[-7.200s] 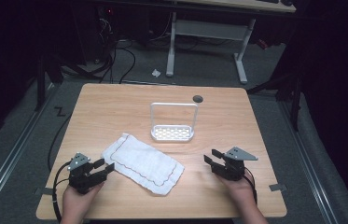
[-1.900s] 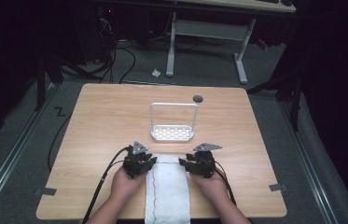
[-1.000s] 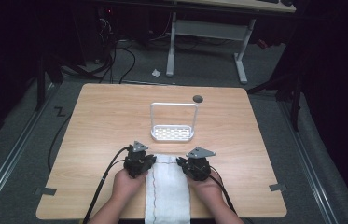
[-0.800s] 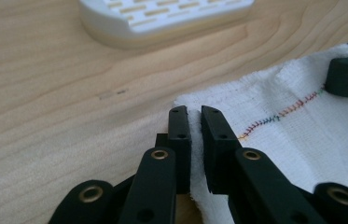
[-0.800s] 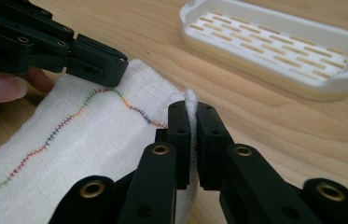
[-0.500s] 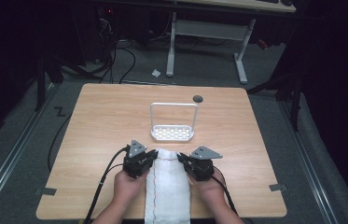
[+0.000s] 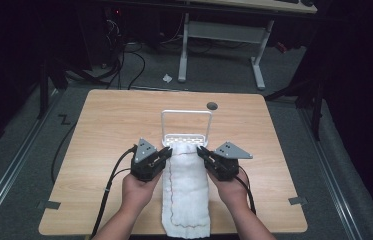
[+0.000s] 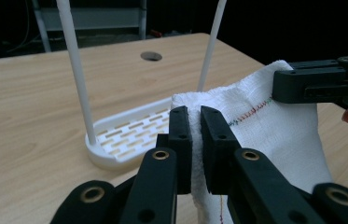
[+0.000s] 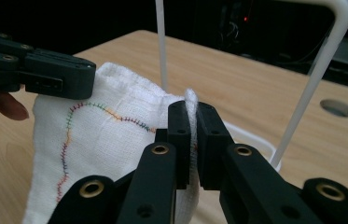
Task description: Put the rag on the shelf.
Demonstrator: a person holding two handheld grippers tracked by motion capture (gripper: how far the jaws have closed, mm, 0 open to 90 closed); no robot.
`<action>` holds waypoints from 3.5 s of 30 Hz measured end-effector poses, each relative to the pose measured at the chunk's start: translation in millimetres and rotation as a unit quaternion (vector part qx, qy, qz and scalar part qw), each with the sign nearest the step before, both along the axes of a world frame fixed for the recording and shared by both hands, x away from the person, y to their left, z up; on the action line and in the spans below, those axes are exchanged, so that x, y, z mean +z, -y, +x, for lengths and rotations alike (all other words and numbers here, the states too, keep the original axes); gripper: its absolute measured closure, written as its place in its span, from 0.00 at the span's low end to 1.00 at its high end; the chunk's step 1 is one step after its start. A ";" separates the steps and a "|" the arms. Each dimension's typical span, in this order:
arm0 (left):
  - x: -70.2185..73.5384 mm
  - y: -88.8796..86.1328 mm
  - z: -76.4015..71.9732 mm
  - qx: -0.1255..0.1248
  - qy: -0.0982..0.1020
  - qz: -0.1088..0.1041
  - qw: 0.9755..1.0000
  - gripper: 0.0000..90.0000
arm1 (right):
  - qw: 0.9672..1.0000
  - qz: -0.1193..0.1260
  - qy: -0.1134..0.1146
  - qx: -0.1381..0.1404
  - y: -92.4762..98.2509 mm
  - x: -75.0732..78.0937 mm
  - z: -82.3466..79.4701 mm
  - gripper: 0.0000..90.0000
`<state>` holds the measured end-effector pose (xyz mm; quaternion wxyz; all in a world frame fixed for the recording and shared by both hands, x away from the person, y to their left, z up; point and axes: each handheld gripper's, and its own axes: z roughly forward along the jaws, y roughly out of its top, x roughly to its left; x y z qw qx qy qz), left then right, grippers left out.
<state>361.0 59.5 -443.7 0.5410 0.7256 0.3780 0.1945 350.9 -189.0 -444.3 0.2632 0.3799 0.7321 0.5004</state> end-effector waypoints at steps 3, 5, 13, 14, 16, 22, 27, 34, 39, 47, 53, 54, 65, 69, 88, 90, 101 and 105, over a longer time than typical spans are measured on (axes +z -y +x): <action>11.4 0.0 1.6 0.004 0.015 -0.007 1.000 0.93 | 1.000 0.006 0.017 -0.003 0.3 12.6 1.7 0.96; 19.4 0.1 2.8 0.005 0.024 -0.014 1.000 0.93 | 1.000 0.011 0.027 -0.005 0.7 20.5 2.7 0.96; 49.2 2.6 6.9 0.010 0.061 -0.028 0.998 0.93 | 0.998 0.030 0.062 -0.012 2.9 48.4 5.6 0.96; 53.0 2.8 6.6 0.011 0.067 -0.030 0.997 0.93 | 0.997 0.031 0.065 -0.013 3.1 51.1 5.6 0.96; 60.3 3.3 6.2 0.013 0.076 -0.032 0.997 0.93 | 0.997 0.037 0.073 -0.014 4.0 58.5 5.4 0.96; 80.8 4.9 5.3 0.017 0.103 -0.039 0.994 0.93 | 0.994 0.049 0.097 -0.021 6.2 80.2 4.5 0.96; 97.6 7.2 7.7 0.024 0.125 -0.042 0.991 0.93 | 0.991 0.055 0.119 -0.029 6.5 96.3 4.5 0.96; 120.4 9.2 16.6 0.033 0.143 -0.047 0.988 0.93 | 0.988 0.061 0.138 -0.038 6.8 114.9 13.5 0.95; 133.0 10.8 26.6 0.041 0.154 -0.036 0.987 0.93 | 0.987 0.065 0.144 -0.042 9.4 126.8 23.8 0.95; 135.9 14.2 43.4 0.049 0.159 -0.034 0.985 0.93 | 0.986 0.056 0.150 -0.048 8.5 136.4 37.3 0.96; 143.0 18.7 57.0 0.054 0.165 -0.027 0.984 0.93 | 0.986 0.058 0.149 -0.057 9.4 143.6 50.8 0.96; 144.4 19.4 59.8 0.055 0.167 -0.024 0.984 0.93 | 0.985 0.059 0.148 -0.058 9.5 144.9 53.2 0.96; 149.6 19.0 87.3 0.067 0.169 -0.004 0.983 0.93 | 0.986 0.072 0.135 -0.063 5.6 146.6 83.0 0.95; 147.2 18.6 102.2 0.070 0.150 -0.015 0.986 0.93 | 0.987 0.079 0.123 -0.064 6.4 141.0 97.9 0.95; 119.0 30.3 167.7 0.090 0.099 0.031 0.991 0.93 | 0.994 0.053 0.060 -0.069 9.9 112.2 163.6 0.95; 114.7 29.8 171.7 0.092 0.092 0.035 0.991 0.93 | 0.995 0.043 0.055 -0.072 6.8 109.2 168.2 0.95; 87.1 23.6 191.2 0.081 0.025 0.044 0.995 0.91 | 0.997 0.001 0.006 -0.078 2.0 86.2 187.2 0.92; 81.7 22.3 194.9 0.083 0.010 0.040 0.996 0.85 | 0.997 0.002 -0.010 -0.081 2.9 80.6 191.2 0.88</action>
